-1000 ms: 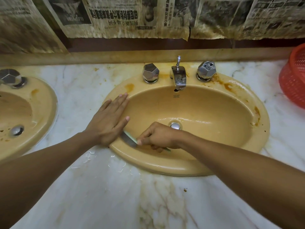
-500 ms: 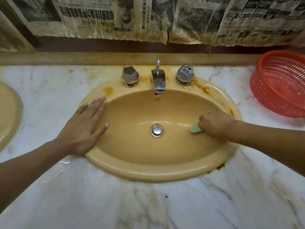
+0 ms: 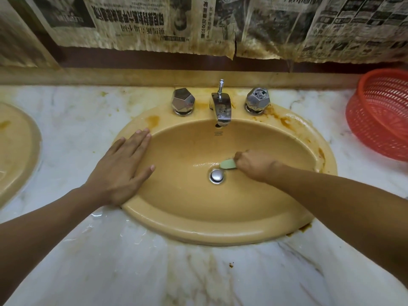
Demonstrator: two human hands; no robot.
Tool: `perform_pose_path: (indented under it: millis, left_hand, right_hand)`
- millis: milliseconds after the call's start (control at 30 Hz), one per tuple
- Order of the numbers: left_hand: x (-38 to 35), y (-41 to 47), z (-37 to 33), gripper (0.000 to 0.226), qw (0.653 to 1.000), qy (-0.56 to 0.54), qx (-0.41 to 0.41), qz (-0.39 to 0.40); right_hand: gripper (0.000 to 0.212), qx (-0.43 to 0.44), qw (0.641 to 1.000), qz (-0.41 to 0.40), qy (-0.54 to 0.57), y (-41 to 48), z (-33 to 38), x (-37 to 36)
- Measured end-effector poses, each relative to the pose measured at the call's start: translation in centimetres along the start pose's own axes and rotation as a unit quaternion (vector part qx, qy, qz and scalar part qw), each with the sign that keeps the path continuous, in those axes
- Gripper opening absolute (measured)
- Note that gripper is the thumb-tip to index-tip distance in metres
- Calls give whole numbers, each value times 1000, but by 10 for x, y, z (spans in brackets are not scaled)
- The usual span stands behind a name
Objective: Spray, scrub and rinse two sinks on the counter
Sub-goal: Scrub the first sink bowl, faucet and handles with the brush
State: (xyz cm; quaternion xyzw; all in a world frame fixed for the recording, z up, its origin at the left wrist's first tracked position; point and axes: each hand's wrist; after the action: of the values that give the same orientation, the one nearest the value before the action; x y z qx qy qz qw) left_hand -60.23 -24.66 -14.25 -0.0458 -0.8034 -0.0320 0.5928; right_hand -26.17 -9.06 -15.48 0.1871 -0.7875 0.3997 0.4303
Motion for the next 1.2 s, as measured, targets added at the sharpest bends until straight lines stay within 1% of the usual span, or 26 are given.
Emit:
perform_pose_path:
  millis: [33,67,133,167,233,333,367,433,500,633,700,767,800,833,900,967,1033,1100,1133,1200]
  left_hand:
    - [0,0,0,78,1000,-1,0,0]
    - [0,0,0,77,1000,-3,0,-1]
    - [1,-1,-1,76,1000,-8,0,-2]
    - [1,-1,-1,75,1000,-10,1,-3]
    - [2,-1,0,74,1000,-13,2,-5]
    - [2,-1,-1,74,1000,-21,4,-6]
    - [2,-1,-2,73,1000,-23,5,-7]
    - [2,-1,-2,73,1000,-26,6,-9]
    - [1,-1,-2,72,999,-34,8,-14]
    - [1,0,-3,70,997,-65,30,-34]
    - [1,1,-4,70,995,-76,43,-39]
    - [0,2,-4,70,995,-76,49,-39]
    - [0,2,-4,70,995,-73,50,-40]
    - [0,2,-4,69,996,-70,48,-39]
    - [0,1,-4,68,996,-64,44,-39]
    - [0,0,-4,68,997,-61,40,-38]
    - [0,1,-3,67,997,-60,37,-37]
    - [0,1,-3,66,997,-58,37,-37]
    - [0,1,-3,66,997,-56,38,-38]
    - [0,1,-3,66,997,-53,35,-38]
  right_hand:
    - [26,13,1000,15,-6,5,1,-1]
    - [25,10,1000,1,-23,9,-4,5]
    - [26,-7,995,-62,-82,15,-21,14]
    - [28,-21,992,-80,-99,14,-24,14]
    - [31,-9,993,-86,-74,4,-17,1]
    - [29,44,998,-31,-21,-8,-1,-25]
    - [27,34,999,-28,-21,-3,-8,-25]
    - [24,-18,999,-44,-14,12,-26,-19]
    - [22,-38,997,-64,-1,17,-31,-19]
    - [29,11,998,-28,62,6,-3,-40]
    - [31,-18,996,-27,80,12,-10,-35]
    - [30,-64,992,-59,92,22,-17,-28]
    - [28,-73,990,-71,99,25,-11,-25]
    - [27,-60,989,-74,110,28,1,-23]
    - [25,5,989,-50,137,35,22,-21]
    - [24,38,988,-14,149,42,14,-14]
    - [27,44,988,37,145,48,-14,-5]
    - [34,28,985,84,151,52,-31,-2]
    - [34,23,982,93,160,54,-28,-2]
    - [28,23,978,84,187,60,-13,-2]
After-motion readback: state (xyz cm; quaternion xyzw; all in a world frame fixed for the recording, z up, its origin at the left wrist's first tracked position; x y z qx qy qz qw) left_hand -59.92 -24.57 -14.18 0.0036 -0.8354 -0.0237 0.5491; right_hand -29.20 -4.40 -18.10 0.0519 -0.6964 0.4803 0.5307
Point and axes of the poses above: each hand's wrist, its own y-axis towards the middle knuckle, its own x-axis out of the back of the hand, z = x × y, and after that the axes turned 6 degrees about -y, right-handed
